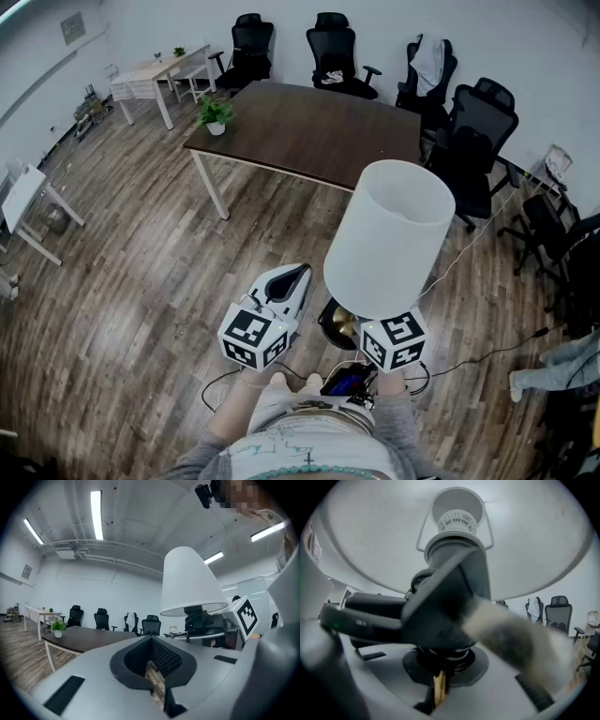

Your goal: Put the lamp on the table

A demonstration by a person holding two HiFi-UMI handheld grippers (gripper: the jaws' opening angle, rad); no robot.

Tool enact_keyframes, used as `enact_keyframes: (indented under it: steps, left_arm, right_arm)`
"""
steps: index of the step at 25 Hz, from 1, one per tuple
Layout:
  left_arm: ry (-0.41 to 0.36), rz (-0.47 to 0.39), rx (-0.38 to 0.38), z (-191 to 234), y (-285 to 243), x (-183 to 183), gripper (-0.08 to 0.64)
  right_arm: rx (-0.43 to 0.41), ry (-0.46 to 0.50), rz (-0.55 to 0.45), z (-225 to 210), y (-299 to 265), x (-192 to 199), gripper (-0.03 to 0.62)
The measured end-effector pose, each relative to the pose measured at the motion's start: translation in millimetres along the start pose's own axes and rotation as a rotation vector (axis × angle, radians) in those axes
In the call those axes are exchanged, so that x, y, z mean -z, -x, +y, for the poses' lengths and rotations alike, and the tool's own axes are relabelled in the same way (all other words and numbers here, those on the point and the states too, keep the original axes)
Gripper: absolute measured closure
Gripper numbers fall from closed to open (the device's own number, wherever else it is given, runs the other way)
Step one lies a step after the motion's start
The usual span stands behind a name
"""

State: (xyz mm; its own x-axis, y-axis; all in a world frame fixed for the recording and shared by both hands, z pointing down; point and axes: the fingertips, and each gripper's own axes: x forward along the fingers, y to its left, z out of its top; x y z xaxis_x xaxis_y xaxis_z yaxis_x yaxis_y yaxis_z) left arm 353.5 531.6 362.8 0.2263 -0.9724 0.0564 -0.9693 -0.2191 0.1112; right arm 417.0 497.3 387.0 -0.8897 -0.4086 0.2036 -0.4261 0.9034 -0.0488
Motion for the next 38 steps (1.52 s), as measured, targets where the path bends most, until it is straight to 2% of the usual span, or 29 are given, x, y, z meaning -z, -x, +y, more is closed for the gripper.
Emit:
enact_keyframes:
  steps: [7, 14, 23, 30, 38]
  left_arm:
    - [-0.004, -0.001, -0.008, -7.3, -10.7, -1.4, 0.548]
    - [0.02, -0.014, -0.046, -10.3, -7.4, 2.4, 0.548]
    - [0.048, -0.01, -0.094, 10.0, 1.4, 4.4, 0.548]
    - [0.05, -0.009, -0.044, 28.9, -17.3, -1.1, 0.548]
    - [0.05, -0.011, 0.004, 71.8, -40.3, -7.5, 0.548]
  right_arm:
    - [-0.018, 0.004, -0.003, -10.6, 1.8, -2.8, 0.575]
    - [-0.045, 0.005, 0.007, -18.8, 5.3, 3.0, 0.575]
    - [-0.06, -0.005, 0.014, -20.4, -5.7, 2.2, 0.575]
    - [-0.03, 0.004, 0.021, -28.0, -26.7, -4.4, 0.575]
    - [-0.011, 0.012, 0.019, -35.4, -71.7, -19.4, 0.575]
